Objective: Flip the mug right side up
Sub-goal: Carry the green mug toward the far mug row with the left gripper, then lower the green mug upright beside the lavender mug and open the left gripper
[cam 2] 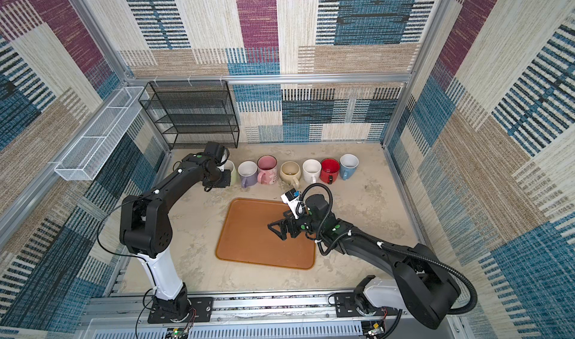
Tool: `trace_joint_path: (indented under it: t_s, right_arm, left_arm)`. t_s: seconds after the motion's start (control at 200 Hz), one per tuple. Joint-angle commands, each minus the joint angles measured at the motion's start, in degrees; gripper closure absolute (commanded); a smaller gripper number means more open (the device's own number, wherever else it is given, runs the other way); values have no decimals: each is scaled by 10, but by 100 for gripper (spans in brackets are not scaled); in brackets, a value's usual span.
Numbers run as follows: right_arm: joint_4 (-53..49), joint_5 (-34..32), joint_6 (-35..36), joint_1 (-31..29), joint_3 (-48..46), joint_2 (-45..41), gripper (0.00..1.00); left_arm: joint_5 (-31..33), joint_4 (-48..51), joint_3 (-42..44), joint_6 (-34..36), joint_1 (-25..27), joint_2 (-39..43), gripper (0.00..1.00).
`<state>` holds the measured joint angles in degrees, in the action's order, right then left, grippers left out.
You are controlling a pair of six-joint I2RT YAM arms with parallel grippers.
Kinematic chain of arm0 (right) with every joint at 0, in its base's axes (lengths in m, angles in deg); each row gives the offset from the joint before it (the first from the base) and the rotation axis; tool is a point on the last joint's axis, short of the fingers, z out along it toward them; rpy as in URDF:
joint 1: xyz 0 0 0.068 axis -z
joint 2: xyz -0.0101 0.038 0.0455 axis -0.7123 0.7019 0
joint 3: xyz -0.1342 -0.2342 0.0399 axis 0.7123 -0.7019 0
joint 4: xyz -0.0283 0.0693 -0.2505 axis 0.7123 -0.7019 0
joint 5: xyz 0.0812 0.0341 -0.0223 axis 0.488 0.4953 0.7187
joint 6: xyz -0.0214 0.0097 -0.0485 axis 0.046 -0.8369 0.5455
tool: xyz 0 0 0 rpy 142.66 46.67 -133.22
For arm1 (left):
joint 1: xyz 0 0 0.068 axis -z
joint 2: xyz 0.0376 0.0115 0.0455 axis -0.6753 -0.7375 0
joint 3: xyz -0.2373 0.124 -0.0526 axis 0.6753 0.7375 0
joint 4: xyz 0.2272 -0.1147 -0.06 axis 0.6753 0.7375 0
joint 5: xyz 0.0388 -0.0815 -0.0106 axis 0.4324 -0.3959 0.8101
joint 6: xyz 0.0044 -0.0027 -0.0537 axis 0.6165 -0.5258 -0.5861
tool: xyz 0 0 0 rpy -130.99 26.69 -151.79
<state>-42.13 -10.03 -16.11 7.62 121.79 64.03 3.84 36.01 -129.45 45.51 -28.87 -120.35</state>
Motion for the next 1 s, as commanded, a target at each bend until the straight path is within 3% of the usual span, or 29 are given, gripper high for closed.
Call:
trace_joint_path:
  t_s: [0.0,0.992]
  right_arm:
    - [7,-4,7,0,6,5,0]
    - [2,-4,13,1,14,23,0]
  left_arm:
    - [-5,-12,-13,18,-4,-9,100]
    - [-16,-10,-59,13,-11,-75,100]
